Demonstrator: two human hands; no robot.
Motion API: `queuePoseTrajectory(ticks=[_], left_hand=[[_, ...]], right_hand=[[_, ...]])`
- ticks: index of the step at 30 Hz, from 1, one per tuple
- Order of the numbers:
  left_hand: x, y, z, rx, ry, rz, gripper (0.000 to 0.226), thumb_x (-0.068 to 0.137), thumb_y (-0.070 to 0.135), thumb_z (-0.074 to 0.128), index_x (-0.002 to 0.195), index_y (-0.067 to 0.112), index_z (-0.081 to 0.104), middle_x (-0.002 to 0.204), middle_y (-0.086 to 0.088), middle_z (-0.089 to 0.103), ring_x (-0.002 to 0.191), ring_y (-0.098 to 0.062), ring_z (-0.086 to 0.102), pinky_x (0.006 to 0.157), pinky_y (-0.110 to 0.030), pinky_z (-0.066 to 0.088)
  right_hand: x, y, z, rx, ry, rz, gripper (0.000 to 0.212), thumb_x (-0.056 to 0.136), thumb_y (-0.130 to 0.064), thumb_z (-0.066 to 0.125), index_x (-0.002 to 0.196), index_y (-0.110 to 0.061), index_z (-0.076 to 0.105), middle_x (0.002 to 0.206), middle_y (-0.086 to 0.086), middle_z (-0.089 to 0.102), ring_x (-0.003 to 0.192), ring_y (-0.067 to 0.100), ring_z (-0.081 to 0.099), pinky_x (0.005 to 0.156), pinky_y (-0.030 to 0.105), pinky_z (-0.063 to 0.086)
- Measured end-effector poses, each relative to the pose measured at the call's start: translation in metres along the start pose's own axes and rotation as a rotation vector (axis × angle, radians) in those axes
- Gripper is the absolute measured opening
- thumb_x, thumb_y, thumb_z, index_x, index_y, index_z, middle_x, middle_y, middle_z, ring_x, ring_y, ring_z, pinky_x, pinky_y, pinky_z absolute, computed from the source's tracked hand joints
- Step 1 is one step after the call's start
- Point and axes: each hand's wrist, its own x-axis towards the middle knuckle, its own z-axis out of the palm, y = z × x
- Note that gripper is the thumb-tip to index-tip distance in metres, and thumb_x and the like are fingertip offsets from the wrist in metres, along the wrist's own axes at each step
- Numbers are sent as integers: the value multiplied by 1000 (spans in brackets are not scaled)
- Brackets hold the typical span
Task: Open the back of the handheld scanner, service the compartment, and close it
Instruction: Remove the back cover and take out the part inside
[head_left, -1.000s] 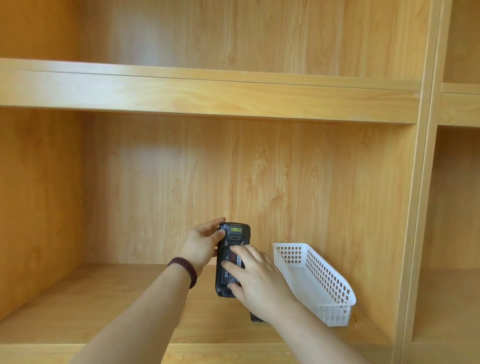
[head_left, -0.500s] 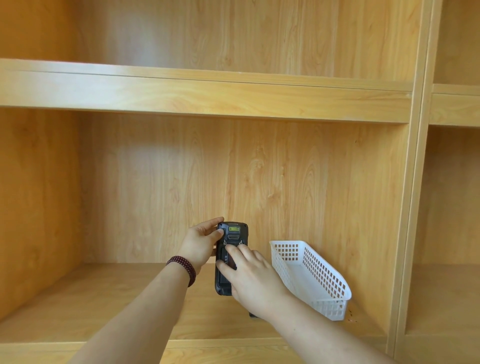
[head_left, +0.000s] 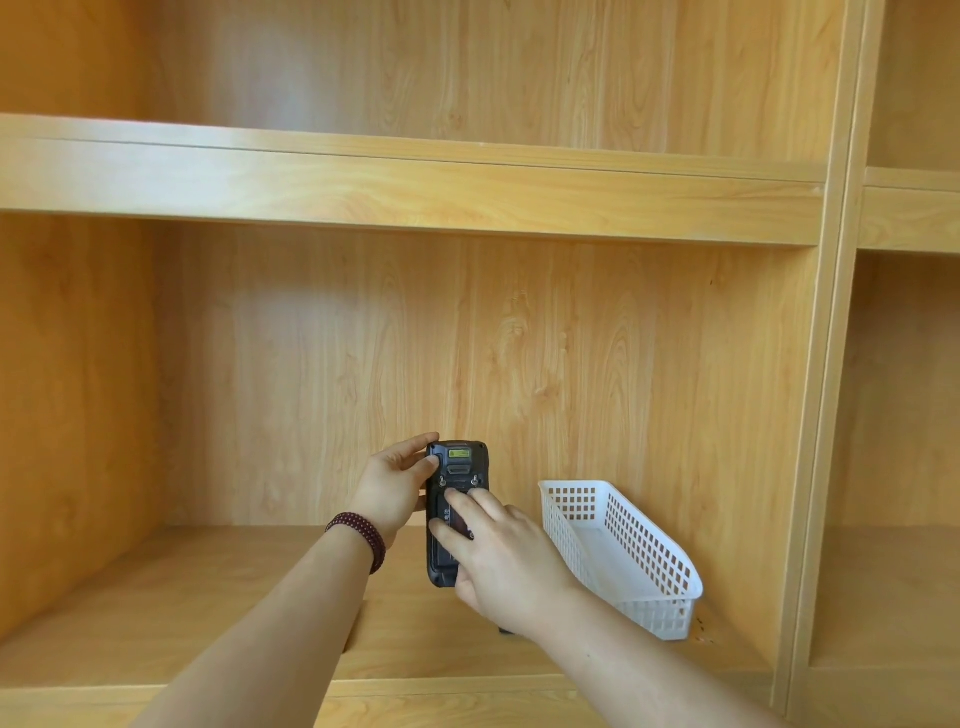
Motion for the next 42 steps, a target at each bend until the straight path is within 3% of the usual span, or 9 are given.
queuePoseTrajectory(ticks=[8,13,17,22,29,42], left_hand=[[2,2,1,1,-7,7,29,97,5,54,122,16,63,106,-9,73,94,-21,70,72,-35,60],[2,3,1,-3,2,7,30,97,5,54,122,16,63,109,-10,72,97,-23,70,74,-37,60],[3,3,2,5,4,5,30,96,5,54,123,16,63,109,-10,72,98,-24,69,80,-40,60],[1,0,3,17,-4,0,31,96,4,55,124,15,63,109,-10,72,97,-23,70,75,-36,60],[0,2,5,11,-6,4,30,96,4,54,123,15,62,109,-11,72,95,-22,70,71,-33,60],[0,2,6,-31,-12,6,30,95,5,56,120,20,63,106,-9,73,91,-21,70,69,-32,60]], right_hand=[[-4,-15,1,128,77,202,40,77,-43,63,115,-33,63,138,3,54,127,25,51,90,39,53],[4,-28,0,105,83,327,43,66,-50,77,104,-32,67,125,-3,63,108,25,61,79,39,55],[8,-36,2,146,88,409,61,66,-39,80,122,-26,59,124,-2,60,95,25,60,71,38,55],[13,-44,0,301,82,497,68,85,-24,64,146,-21,33,139,-3,36,115,25,41,84,37,53],[10,-48,4,317,158,581,66,74,-24,73,134,-25,46,135,3,39,108,25,46,79,35,55],[7,-24,-24,295,281,545,70,73,-22,70,140,-19,48,134,5,45,110,27,49,86,37,52]])
